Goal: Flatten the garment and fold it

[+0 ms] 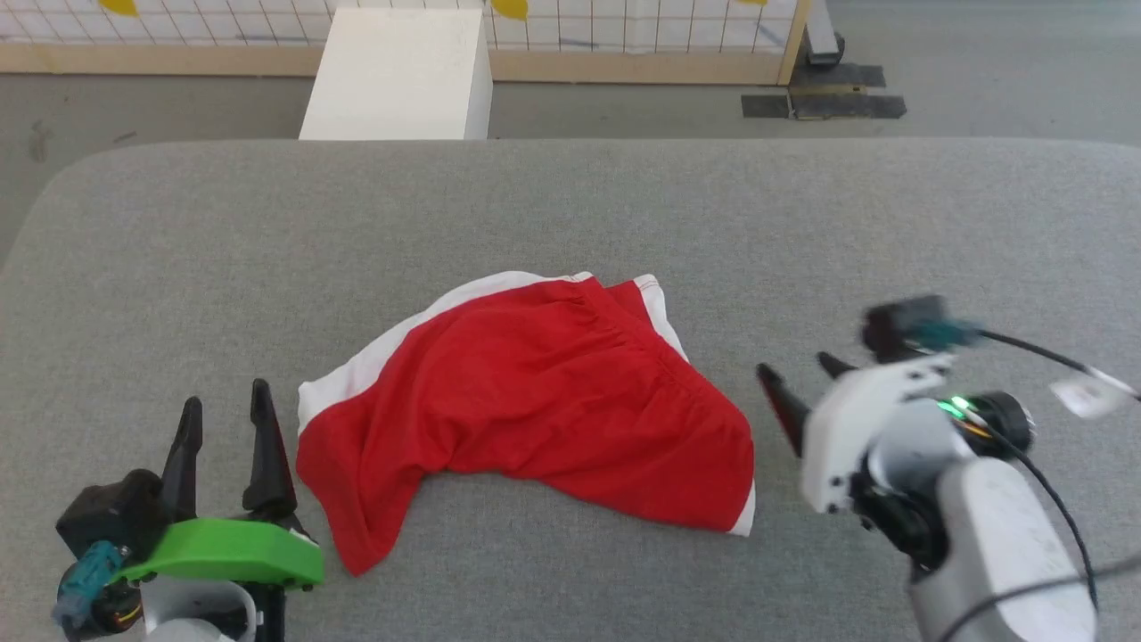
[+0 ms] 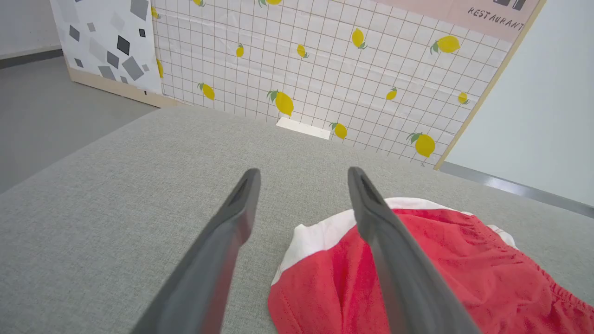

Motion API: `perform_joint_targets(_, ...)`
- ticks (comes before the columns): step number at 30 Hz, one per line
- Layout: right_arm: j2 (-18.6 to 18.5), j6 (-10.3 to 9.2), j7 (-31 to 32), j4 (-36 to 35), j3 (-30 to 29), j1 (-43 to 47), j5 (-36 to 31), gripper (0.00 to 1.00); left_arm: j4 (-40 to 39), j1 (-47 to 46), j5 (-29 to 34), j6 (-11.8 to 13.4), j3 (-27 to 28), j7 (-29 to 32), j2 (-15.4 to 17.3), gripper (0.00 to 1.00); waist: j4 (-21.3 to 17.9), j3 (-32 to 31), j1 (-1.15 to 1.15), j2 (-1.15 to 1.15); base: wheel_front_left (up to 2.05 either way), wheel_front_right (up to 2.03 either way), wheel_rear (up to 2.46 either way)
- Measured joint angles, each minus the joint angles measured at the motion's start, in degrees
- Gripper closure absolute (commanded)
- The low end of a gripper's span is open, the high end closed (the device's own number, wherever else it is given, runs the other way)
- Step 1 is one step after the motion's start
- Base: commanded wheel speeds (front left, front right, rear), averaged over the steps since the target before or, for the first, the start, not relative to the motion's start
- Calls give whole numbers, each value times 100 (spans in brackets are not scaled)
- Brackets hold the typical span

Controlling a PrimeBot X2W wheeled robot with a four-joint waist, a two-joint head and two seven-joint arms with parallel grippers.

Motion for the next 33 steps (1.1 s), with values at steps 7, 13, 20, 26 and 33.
perform_joint_targets(7,4,0,747,1001,880,-696,-397,0,222,-35,149,-1,-115,-288,-108,0,122,212,0,0,0,0,0)
perform_joint_targets(13,-5,0,895,1642,1111,-802,-302,57,302,-229,27,-1,-138,-280,-283,0,325,367,0,0,0,0,0)
perform_joint_targets(20,25,2,-16,1544,600,-887,216,100,270,-269,-45,0,-126,-254,-303,0,321,386,0,0,0,0,0)
perform_joint_targets(26,13,2,-514,376,-809,-489,27,100,238,-268,-59,9,-123,-194,-308,0,184,242,0,0,0,0,0)
perform_joint_targets(33,-14,0,22,-501,-1755,1474,330,100,246,-165,-126,40,-169,0,-310,0,-54,128,0,0,0,0,0)
